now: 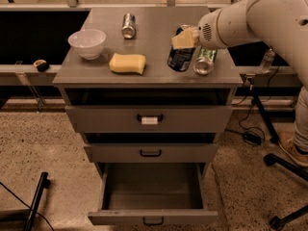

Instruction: Pick pepsi can from bottom drawer and place on counter

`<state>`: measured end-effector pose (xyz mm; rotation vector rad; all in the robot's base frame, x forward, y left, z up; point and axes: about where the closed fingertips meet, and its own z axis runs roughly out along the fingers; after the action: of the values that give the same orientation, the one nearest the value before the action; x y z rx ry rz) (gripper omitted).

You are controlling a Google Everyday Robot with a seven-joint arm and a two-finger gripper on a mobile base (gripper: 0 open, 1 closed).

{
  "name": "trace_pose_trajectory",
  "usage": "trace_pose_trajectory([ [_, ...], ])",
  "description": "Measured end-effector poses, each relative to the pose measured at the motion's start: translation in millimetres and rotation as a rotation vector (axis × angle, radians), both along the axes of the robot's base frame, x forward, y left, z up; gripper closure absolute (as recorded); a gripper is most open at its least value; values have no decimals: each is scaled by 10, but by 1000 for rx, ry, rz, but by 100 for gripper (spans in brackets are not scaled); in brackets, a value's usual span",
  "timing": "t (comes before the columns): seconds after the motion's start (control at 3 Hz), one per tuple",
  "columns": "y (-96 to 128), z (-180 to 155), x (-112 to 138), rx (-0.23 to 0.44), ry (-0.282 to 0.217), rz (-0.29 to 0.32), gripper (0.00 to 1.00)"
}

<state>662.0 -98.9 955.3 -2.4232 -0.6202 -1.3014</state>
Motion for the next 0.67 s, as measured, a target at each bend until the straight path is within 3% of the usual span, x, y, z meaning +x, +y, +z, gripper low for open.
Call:
trace_pose_trajectory([
  [0.67,99,-156,324,-81,-23,20,100],
])
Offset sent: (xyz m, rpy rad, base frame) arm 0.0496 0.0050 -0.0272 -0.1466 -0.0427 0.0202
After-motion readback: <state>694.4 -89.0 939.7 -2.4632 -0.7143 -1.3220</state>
